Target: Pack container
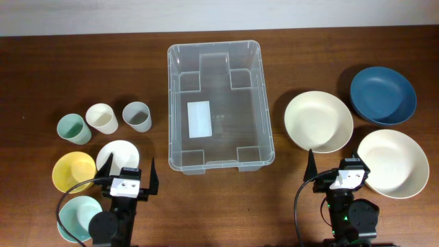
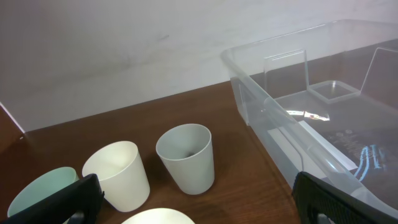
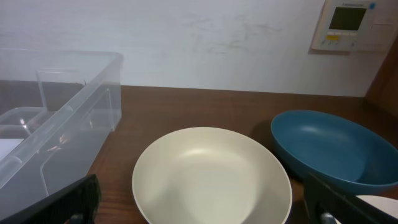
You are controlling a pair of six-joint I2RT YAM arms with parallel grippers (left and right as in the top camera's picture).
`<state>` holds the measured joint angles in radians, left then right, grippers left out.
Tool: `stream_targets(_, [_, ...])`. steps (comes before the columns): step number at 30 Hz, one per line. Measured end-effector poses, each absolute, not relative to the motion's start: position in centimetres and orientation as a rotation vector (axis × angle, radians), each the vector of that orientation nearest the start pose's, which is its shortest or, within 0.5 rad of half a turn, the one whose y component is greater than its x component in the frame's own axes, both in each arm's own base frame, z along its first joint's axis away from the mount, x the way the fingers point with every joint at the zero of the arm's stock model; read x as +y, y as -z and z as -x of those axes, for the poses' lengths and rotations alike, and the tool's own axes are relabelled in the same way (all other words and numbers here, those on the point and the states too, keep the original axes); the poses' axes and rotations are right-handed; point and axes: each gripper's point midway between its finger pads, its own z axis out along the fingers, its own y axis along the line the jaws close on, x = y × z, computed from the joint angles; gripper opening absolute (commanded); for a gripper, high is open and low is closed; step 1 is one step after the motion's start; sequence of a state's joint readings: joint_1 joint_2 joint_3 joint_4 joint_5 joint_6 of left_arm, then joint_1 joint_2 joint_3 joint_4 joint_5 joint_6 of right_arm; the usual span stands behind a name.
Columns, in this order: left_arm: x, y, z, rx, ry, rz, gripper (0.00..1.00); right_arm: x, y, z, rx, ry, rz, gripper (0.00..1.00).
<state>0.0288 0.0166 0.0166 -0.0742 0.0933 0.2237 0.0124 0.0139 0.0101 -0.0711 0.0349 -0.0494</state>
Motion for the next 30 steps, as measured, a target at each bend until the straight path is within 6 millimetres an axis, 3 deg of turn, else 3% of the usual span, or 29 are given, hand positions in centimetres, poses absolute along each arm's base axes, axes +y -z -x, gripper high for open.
stream_targets(10, [-0.9,-16.0,-24.6,1.637,-0.057,-0.166,1.0,-0.3,-15.2,-24.7,1.669,0.007,-0.03,0.99])
stream_targets(18, [-0.9,-15.4,-24.8,1.702,0.077,-0.023,0.99,-0.3,-10.7,-24.3,1.969,-0.065,-0.144,0.99])
stream_targets(21, [-0.9,-16.9,-25.1,1.731,0.093,-0.005,0.99,-0.3,-11.8,-24.8,2.045,-0.069,-0.167,0.99])
stream_targets(30, [-0.8,-22.1,-27.8,1.949,0.108,0.019,0.99,-0.5,-17.9,-27.5,2.306,-0.045,-0.202,0.99])
